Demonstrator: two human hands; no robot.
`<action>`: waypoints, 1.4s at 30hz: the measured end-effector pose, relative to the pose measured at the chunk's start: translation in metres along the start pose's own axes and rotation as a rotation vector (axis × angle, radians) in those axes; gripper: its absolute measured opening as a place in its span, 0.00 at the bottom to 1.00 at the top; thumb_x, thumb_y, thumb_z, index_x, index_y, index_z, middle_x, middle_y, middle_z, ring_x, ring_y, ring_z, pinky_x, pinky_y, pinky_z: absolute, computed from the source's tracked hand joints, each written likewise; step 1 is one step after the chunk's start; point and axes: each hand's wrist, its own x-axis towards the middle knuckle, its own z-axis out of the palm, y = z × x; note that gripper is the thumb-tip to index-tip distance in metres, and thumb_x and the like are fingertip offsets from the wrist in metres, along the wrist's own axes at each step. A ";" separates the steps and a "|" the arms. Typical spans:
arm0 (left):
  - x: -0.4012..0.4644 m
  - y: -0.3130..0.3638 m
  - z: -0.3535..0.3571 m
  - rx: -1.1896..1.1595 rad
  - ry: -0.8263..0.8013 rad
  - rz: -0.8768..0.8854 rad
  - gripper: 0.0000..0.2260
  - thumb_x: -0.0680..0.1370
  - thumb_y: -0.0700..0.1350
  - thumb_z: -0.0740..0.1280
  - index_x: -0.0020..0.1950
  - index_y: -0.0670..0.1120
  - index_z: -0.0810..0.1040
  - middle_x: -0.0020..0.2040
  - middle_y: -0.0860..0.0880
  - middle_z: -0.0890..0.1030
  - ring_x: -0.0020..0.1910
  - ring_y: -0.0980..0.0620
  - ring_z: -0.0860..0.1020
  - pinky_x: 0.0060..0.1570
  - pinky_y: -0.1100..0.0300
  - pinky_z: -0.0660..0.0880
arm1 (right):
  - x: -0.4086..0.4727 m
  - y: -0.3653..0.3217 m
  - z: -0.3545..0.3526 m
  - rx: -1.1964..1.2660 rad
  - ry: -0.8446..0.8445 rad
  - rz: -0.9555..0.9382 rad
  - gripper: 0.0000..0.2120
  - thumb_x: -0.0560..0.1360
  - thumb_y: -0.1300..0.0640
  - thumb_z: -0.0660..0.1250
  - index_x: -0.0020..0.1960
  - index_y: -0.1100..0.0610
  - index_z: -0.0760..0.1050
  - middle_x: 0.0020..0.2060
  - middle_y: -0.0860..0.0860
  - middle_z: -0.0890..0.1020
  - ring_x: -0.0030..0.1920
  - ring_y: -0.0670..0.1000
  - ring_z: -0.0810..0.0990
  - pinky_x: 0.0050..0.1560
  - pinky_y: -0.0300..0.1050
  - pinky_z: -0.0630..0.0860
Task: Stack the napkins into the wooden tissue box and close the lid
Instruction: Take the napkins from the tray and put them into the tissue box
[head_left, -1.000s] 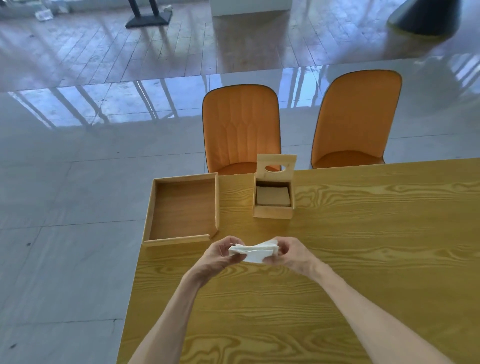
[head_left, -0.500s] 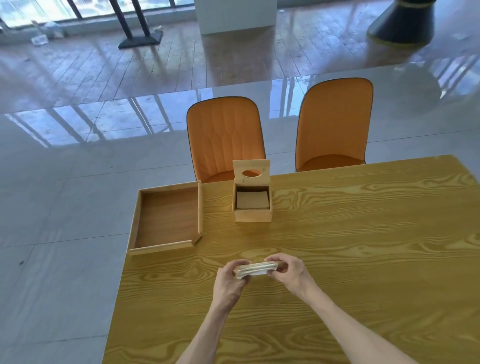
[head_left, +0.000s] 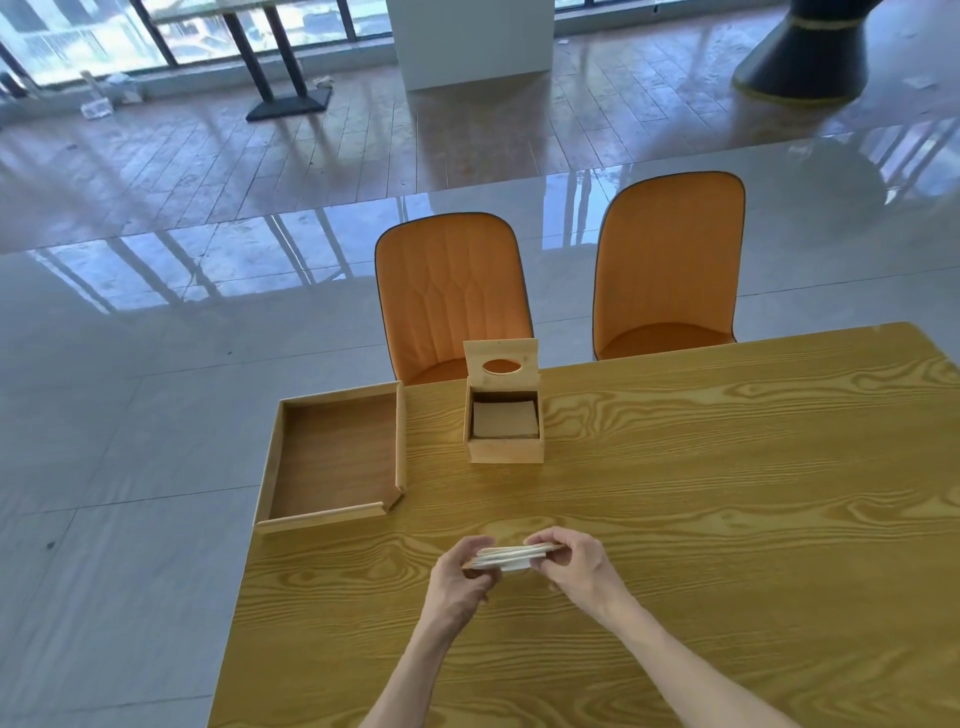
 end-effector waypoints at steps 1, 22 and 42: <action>0.002 0.000 0.001 -0.023 -0.005 0.002 0.16 0.72 0.37 0.72 0.54 0.56 0.81 0.49 0.48 0.85 0.38 0.54 0.81 0.39 0.59 0.79 | 0.001 0.000 0.000 0.018 0.002 0.005 0.08 0.74 0.62 0.72 0.52 0.52 0.82 0.41 0.49 0.86 0.35 0.49 0.84 0.38 0.45 0.84; 0.099 0.119 -0.051 -0.089 0.110 0.204 0.13 0.80 0.54 0.64 0.61 0.49 0.75 0.50 0.48 0.84 0.39 0.57 0.83 0.32 0.69 0.75 | 0.112 -0.093 -0.050 0.031 0.232 -0.123 0.11 0.79 0.48 0.66 0.54 0.56 0.77 0.45 0.52 0.84 0.38 0.49 0.84 0.38 0.49 0.82; 0.163 0.131 -0.033 0.342 0.369 0.076 0.15 0.79 0.54 0.64 0.58 0.47 0.82 0.57 0.46 0.79 0.50 0.49 0.77 0.45 0.56 0.70 | 0.162 -0.095 -0.044 -0.436 0.520 0.026 0.12 0.78 0.47 0.66 0.56 0.52 0.79 0.45 0.52 0.86 0.42 0.52 0.84 0.36 0.42 0.78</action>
